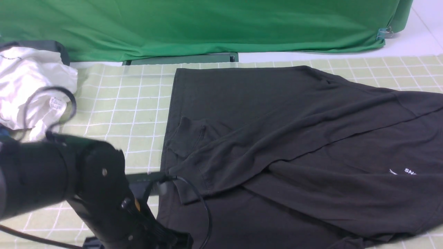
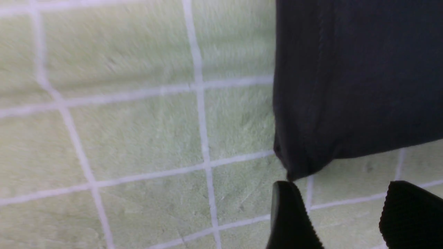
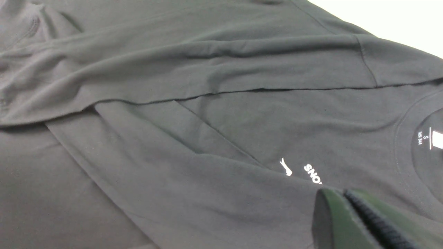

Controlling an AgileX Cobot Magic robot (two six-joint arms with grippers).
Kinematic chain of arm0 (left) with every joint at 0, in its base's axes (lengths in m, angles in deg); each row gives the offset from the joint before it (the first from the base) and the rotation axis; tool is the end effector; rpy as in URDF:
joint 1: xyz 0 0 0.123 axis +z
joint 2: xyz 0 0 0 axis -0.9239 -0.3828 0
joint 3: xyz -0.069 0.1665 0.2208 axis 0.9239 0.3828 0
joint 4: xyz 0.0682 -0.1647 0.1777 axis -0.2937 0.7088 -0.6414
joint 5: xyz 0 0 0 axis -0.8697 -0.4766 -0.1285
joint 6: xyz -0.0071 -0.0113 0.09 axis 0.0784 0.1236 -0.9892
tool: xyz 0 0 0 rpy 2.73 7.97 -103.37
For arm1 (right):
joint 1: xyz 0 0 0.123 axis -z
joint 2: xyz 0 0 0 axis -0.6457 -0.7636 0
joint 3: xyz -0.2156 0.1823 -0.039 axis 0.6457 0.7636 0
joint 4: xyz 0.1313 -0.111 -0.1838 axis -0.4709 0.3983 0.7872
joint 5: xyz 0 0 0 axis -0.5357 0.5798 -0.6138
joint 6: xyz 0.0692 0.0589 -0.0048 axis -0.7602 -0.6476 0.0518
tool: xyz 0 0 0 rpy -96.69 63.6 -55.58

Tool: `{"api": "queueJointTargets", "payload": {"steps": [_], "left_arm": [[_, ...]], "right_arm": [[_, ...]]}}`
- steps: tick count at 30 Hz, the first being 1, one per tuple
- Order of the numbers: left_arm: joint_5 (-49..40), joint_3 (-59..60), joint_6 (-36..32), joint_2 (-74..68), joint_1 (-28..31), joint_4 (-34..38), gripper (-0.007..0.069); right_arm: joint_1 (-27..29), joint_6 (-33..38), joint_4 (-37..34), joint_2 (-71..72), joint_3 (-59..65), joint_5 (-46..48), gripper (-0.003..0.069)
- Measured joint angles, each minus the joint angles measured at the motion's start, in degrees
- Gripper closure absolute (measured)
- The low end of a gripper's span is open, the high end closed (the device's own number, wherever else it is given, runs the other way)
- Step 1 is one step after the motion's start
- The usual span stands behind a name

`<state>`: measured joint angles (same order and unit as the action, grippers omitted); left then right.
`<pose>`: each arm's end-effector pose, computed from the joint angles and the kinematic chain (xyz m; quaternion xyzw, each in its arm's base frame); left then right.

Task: Fold a long-sleeved shirt over a green coffee tablecloth.
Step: 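Grasp the near edge of the shirt at its hem and shoulder corners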

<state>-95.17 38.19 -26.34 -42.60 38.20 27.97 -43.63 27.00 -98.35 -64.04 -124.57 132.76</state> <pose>0.1832 -0.1278 0.1717 -0.0094 -0.9926 0.1100 0.0501 0.1517 0.0261 0.3598 -0.1162 0.9008 0.0744 0.4117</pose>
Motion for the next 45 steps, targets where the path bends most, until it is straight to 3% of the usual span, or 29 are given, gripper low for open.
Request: {"api": "queueJointTargets", "payload": {"steps": [12, 14, 18, 19, 20, 22, 28, 34, 40, 45], "left_arm": [[3.8, 0.6, -3.5, -4.4, 0.1, 4.0, 0.0281], [4.7, 0.6, -3.6, -4.4, 0.1, 4.4, 0.0322], [6.8, 0.6, -6.7, -4.8, 0.1, 5.2, 0.0498], [6.8, 0.6, -6.9, -4.8, 0.1, 5.2, 0.0498], [7.1, 0.6, -8.1, -4.8, 0.1, 5.4, 0.0563], [7.0, 0.6, -9.4, -4.8, 0.1, 5.5, 0.0593], [2.7, 0.6, -10.7, -1.7, 0.1, 2.2, 0.0598], [0.3, 0.6, -10.8, 1.7, 0.1, -0.5, 0.0598], [-0.1, 0.6, -10.9, 3.4, 0.1, -2.6, 0.0598], [-1.6, 0.6, -12.2, 5.8, 0.9, -3.5, 0.0598]], "right_arm": [[0.0, 0.0, 0.0, 0.0, 0.0, 0.0, 0.0608], [0.0, 0.0, 0.0, 0.0, 0.0, 0.2, 0.0608], [-0.3, 0.2, 0.0, 0.0, 0.0, 4.4, 0.0603], [-0.4, 0.2, 0.0, 0.0, 0.0, 4.8, 0.0601], [-1.5, 0.2, 0.0, 0.0, 0.0, 7.5, 0.0582], [-3.5, 0.2, 0.0, 0.0, 0.1, 8.7, 0.0544], [-17.1, 1.5, 0.4, -0.5, 7.7, 8.6, 0.0325], [-28.1, 0.3, 6.9, -6.4, 20.2, 2.2, 0.0298], [-33.0, -9.0, 17.6, -18.1, 22.4, -2.2, 0.0267], [-35.8, -10.6, 22.3, -26.3, 20.3, -3.1, 0.0245]]}}
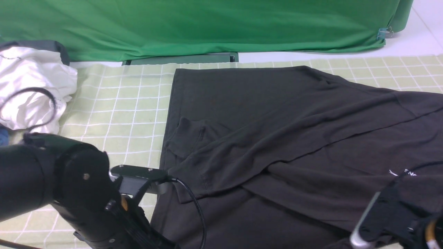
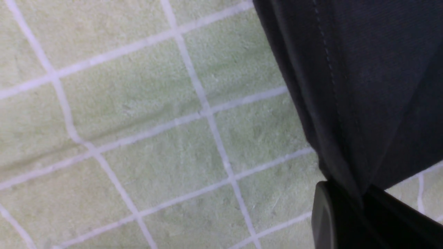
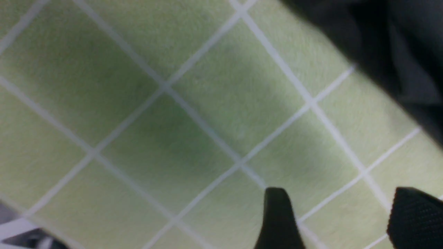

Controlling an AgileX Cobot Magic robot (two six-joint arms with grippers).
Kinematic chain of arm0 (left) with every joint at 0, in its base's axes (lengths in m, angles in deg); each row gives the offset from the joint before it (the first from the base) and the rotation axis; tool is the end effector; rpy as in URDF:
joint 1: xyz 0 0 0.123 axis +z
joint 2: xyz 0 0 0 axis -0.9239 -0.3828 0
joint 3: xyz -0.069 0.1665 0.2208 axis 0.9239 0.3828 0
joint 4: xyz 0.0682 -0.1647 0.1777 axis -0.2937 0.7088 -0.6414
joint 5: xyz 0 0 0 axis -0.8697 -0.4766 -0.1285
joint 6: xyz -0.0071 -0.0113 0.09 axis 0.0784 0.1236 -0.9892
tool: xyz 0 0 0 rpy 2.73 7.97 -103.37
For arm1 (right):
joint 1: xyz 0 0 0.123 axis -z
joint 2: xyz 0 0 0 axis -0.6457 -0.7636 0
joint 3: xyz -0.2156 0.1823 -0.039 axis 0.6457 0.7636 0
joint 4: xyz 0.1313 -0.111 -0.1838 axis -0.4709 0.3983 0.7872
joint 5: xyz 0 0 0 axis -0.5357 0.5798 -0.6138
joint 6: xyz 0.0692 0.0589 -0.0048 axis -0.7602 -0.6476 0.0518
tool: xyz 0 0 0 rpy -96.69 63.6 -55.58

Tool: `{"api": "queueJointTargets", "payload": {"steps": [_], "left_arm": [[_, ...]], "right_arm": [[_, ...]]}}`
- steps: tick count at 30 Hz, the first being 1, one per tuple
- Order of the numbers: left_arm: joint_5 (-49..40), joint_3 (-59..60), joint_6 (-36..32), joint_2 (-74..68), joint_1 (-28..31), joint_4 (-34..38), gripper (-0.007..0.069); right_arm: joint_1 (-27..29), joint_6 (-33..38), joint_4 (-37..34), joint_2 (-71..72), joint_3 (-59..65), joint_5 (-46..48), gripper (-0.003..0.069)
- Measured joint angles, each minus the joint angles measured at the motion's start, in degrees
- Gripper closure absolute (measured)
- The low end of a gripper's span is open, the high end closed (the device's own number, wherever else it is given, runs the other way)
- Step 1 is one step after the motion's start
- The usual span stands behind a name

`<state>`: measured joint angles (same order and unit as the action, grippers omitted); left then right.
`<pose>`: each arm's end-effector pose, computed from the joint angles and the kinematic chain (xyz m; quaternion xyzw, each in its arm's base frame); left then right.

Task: Fold a long-sleeved shirt over a green coffee tablecloth.
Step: 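Grasp the near edge of the shirt at its hem and shoulder corners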

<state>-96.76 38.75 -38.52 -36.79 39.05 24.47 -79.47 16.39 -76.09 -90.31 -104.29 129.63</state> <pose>0.1768 -0.1165 0.1906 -0.1333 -0.9853 0.1064 0.0018 0.1463 0.1070 0.1785 -0.4165 0.9066 -0.0421 0.0525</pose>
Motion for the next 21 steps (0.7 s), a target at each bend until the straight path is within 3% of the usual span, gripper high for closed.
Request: {"api": "queueJointTargets", "payload": {"steps": [7, 21], "left_arm": [[-0.4, 0.0, -1.1, 1.1, 0.4, 0.3, 0.0598], [1.7, 0.4, -1.2, 1.1, 0.4, 1.9, 0.0598]], "right_arm": [[-2.2, -2.5, 8.1, -6.5, -5.9, -0.4, 0.0242], [-2.4, -3.1, 13.8, -16.0, -6.6, -1.7, 0.0242]]}}
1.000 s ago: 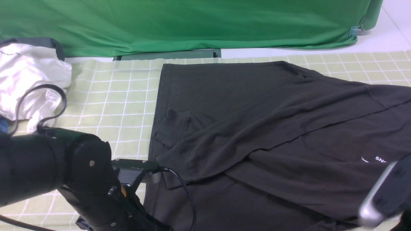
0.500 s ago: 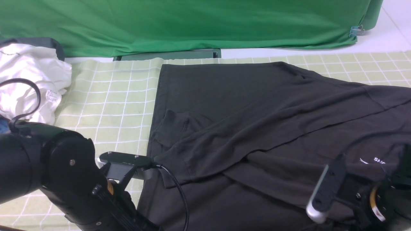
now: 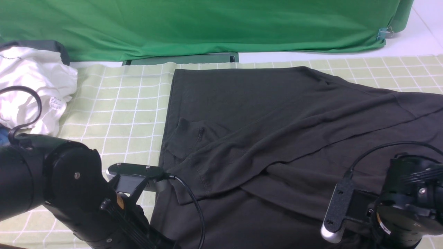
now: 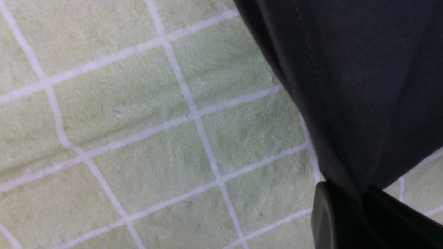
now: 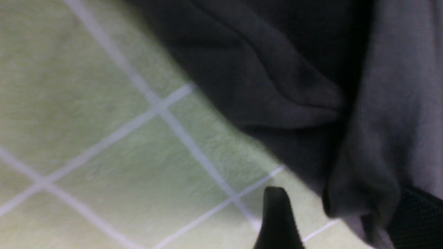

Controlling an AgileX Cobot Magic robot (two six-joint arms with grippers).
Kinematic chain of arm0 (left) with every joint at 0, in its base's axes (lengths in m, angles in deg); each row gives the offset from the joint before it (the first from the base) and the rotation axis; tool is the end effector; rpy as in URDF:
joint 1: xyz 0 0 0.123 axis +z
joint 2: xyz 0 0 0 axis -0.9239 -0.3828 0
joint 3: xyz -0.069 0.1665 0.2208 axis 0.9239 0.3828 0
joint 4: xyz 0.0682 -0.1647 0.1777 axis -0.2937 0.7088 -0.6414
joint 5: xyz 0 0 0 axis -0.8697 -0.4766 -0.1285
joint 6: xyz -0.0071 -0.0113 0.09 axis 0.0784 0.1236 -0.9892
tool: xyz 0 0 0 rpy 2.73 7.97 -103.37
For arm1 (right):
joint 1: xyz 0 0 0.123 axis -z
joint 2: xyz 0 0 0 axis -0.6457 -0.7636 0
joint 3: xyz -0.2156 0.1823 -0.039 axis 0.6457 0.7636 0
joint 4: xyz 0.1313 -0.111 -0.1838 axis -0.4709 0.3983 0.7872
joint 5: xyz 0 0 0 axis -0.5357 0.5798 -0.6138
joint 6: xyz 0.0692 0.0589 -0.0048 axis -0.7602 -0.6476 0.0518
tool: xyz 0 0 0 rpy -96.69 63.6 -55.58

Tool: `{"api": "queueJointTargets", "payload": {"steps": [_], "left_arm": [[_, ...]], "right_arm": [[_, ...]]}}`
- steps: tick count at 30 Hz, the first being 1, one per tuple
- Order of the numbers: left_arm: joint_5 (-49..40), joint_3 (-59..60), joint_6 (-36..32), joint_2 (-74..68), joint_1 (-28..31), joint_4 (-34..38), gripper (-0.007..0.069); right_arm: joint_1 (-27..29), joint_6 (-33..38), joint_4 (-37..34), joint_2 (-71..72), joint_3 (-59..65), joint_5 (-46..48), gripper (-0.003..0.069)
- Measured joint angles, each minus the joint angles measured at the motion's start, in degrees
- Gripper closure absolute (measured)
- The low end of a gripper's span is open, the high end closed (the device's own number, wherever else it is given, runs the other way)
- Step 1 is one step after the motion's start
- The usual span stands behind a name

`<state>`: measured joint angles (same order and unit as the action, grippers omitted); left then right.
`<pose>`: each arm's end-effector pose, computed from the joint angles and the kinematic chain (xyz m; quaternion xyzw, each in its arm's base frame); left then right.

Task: Fold a long-sleeved shirt over a green coffee tablecloth.
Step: 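Grasp the near edge of the shirt at its hem and shoulder corners, then fold the black garment in half by bringing its near edge over to the far edge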

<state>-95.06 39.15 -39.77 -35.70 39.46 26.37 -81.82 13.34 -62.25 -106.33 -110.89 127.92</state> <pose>0.1770 -0.1168 0.1937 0.1291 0.9837 -0.1237 0.0163 0.1855 0.1316 0.1478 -0.4895 0.8611 -0.1364 0.0188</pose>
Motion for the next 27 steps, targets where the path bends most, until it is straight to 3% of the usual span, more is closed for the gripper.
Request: {"api": "queueJointTargets", "payload": {"steps": [4, 8, 11, 21, 27], "left_arm": [[3.0, 0.0, 0.0, 0.0, 0.0, 0.0, 0.0598], [4.9, 0.0, 0.0, 0.0, 0.0, 0.0, 0.0598], [5.1, 0.0, 0.0, 0.1, 0.0, 0.1, 0.0598], [1.7, 0.0, 1.5, 5.8, 0.0, 1.3, 0.0598], [0.4, 5.3, 2.2, 12.5, 0.0, 8.4, 0.0598]], "right_arm": [[-0.1, 0.0, 0.8, -0.2, -0.1, -1.3, 0.0305], [-0.1, 0.0, 1.1, -0.6, -0.1, -3.1, 0.0496], [-0.1, -0.1, 1.2, -0.7, -0.3, -3.0, 0.0599], [-0.1, 2.3, -7.2, 4.1, -2.1, 6.4, 0.0608], [-0.1, 3.1, -15.1, 12.6, 4.4, 8.2, 0.0608]]}}
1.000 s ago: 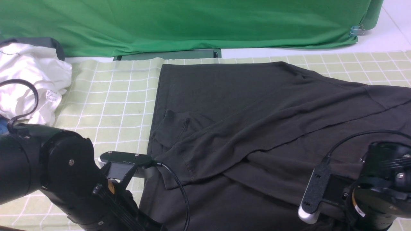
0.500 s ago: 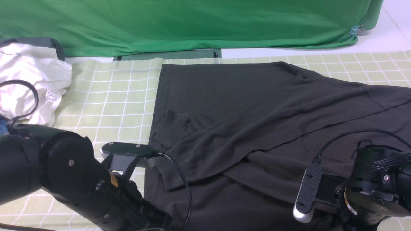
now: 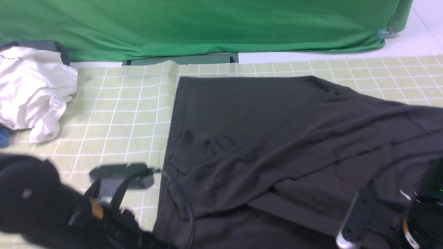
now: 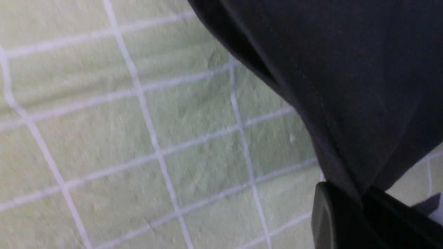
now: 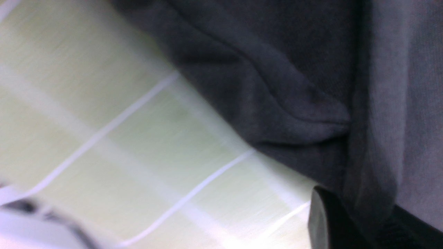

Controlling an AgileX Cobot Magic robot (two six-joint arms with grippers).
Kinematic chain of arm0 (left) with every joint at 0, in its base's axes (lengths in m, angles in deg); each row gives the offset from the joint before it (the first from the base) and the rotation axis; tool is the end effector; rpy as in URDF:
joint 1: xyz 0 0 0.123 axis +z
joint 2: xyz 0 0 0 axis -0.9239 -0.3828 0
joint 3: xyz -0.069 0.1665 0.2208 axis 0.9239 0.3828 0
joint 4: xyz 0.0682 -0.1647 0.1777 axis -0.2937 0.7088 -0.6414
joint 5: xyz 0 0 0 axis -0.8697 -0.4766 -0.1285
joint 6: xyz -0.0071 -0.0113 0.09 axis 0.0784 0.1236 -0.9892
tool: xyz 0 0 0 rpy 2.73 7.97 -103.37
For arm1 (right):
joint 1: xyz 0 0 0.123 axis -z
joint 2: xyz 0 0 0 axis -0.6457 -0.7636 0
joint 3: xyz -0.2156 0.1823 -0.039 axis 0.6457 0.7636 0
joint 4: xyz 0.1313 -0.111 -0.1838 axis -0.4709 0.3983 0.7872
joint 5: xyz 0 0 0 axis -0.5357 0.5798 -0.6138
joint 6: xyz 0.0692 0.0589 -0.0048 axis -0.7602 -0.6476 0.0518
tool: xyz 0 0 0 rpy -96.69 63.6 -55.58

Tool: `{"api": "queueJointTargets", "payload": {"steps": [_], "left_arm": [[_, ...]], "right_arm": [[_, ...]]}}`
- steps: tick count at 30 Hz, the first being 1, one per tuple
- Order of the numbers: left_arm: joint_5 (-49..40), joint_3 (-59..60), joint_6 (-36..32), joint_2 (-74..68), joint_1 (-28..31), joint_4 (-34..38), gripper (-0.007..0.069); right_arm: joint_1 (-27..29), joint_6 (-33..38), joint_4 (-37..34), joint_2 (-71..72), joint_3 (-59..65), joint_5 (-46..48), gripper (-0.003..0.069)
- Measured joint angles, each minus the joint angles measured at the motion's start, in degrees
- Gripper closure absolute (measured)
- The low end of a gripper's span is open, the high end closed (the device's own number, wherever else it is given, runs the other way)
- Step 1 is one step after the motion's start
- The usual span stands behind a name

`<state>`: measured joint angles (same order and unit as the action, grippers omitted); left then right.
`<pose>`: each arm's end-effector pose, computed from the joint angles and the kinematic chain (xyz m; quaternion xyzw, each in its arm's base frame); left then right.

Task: Fold a long-sleeved shirt over a green coffee tablecloth.
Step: 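Fold the black garment in half by bringing its near edge over to the far edge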

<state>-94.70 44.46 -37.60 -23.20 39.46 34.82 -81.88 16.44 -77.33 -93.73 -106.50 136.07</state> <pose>0.1426 -0.1091 0.2168 0.0735 0.9745 -0.2043 0.0563 0.1426 0.1147 0.1756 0.4278 -0.9020 0.0559 0.0118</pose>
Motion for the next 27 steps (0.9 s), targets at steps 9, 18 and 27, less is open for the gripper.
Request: {"api": "queueJointTargets", "payload": {"steps": [9, 18, 27], "left_arm": [[-2.1, 2.7, 3.9, 7.6, 0.0, 3.3, 0.0598], [10.6, -7.9, 10.1, 2.6, 0.0, -2.2, 0.0598], [19.9, -16.9, 12.8, -13.6, 5.2, -3.9, 0.0598]], "right_arm": [[0.0, -2.7, -0.5, 9.0, 0.6, 3.6, 0.0608], [8.7, -1.7, 3.0, 6.8, -10.1, 1.9, 0.0608], [19.2, 0.0, 2.6, -5.7, -21.4, -4.0, 0.0608]]}}
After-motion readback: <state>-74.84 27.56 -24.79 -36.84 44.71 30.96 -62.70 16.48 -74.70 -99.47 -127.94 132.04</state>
